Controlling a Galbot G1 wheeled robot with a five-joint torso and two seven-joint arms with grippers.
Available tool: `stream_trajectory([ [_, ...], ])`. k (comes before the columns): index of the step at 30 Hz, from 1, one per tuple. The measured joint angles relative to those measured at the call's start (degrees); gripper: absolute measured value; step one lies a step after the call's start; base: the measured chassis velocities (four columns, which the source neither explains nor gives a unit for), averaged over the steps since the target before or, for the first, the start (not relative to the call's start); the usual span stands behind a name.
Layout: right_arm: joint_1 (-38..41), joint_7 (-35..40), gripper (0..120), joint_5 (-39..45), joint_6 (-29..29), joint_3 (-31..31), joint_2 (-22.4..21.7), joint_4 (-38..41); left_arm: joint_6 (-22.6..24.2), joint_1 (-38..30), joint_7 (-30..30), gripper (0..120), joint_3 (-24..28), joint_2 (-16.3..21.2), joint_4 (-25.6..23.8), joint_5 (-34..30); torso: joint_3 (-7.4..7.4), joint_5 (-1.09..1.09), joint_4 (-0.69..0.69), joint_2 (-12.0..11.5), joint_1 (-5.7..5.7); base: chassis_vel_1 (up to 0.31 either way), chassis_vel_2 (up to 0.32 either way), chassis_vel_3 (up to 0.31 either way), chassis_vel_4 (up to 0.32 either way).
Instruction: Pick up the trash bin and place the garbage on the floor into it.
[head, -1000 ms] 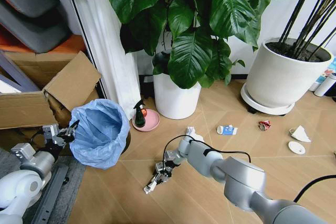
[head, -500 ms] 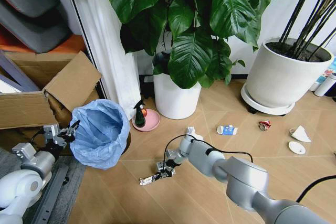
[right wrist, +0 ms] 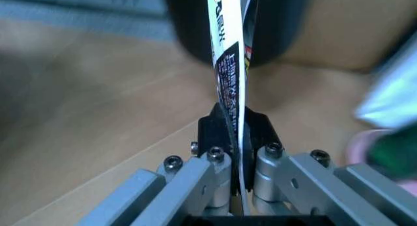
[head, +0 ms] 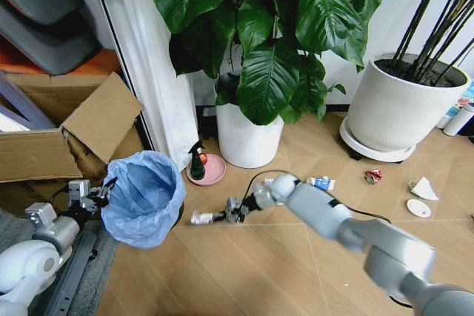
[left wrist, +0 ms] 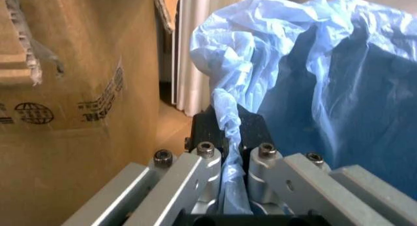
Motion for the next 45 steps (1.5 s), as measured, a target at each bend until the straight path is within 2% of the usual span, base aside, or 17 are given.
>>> stream_trajectory([
  [2,-2.2,0.1,0,1.3,-0.2,4.6,-3.1,3.1,0.0,0.0,0.0,0,0.8,1.0,0.3,0.0,0.0,-0.09,-0.06,0.0,0.0,0.0,0.0,0.0,0.0],
  [3,-2.2,0.1,0,1.3,-0.2,4.6,-3.1,3.1,0.0,0.0,0.0,0,0.8,1.0,0.3,0.0,0.0,-0.09,-0.06,0.0,0.0,0.0,0.0,0.0,0.0],
  [6,-5.3,0.5,0,5.1,-0.9,10.2,-6.2,7.5,-0.2,0.0,0.6,0,2.2,2.5,0.7,0.0,0.0,-0.02,-0.08,0.0,0.0,0.0,0.0,0.0,0.0],
  [9,-7.2,1.2,0,7.0,-2.0,13.6,-6.2,10.6,-0.4,-0.3,1.0,0,3.9,3.4,1.1,0.2,0.0,-0.08,-0.08,0.0,0.0,0.0,0.0,0.0,0.0],
  [11,-7.7,1.8,0,8.1,-2.6,15.6,-4.1,12.2,-0.6,-0.7,1.3,0,5.1,4.0,1.5,0.4,0.0,-0.04,-0.04,0.0,0.0,0.0,0.0,0.0,0.0],
  [13,-7.7,2.1,0,9.0,-2.9,15.8,-3.1,12.6,-0.6,-1.1,1.4,0,5.7,4.2,1.7,0.4,0.0,-0.01,0.0,0.0,0.0,0.0,0.0,0.0,0.0],
  [15,-7.1,2.8,0,11.0,-3.5,15.8,-1.8,13.5,-0.7,-2.1,1.5,0,7.5,4.7,2.4,0.4,0.01,-0.08,0.01,0.0,0.0,0.0,0.0,0.0,0.0],
  [20,-3.9,3.3,0,16.1,-4.2,13.9,1.0,14.4,-1.0,-3.5,2.3,0,9.9,5.2,3.7,0.4,0.0,-0.08,-0.04,0.0,0.0,0.0,0.0,0.0,0.0],
  [26,-1.7,3.1,0,19.0,-4.5,12.5,3.8,14.2,-1.3,-5.3,3.3,0,11.9,5.5,5.0,0.1,0.0,-0.08,-0.02,0.0,0.0,0.0,0.0,0.0,0.0],
  [30,-1.2,3.0,0,22.5,-5.0,10.1,6.9,13.5,-1.5,-9.2,3.7,0,15.0,5.3,6.0,-0.4,0.0,-0.06,-0.03,0.0,0.0,0.0,0.0,0.0,0.0],
  [34,-1.7,2.9,0,22.7,-4.9,8.5,9.6,11.9,-1.7,-11.7,3.9,0,16.7,5.0,6.4,-1.1,0.01,-0.06,-0.05,0.0,0.0,0.0,0.0,0.0,0.0],
  [45,-2.6,2.8,0,19.8,-4.4,5.9,14.1,8.3,-1.4,-12.7,3.9,0,17.5,4.9,5.7,-3.4,0.01,-0.06,-0.02,0.0,0.0,0.0,0.0,0.0,0.0],
])
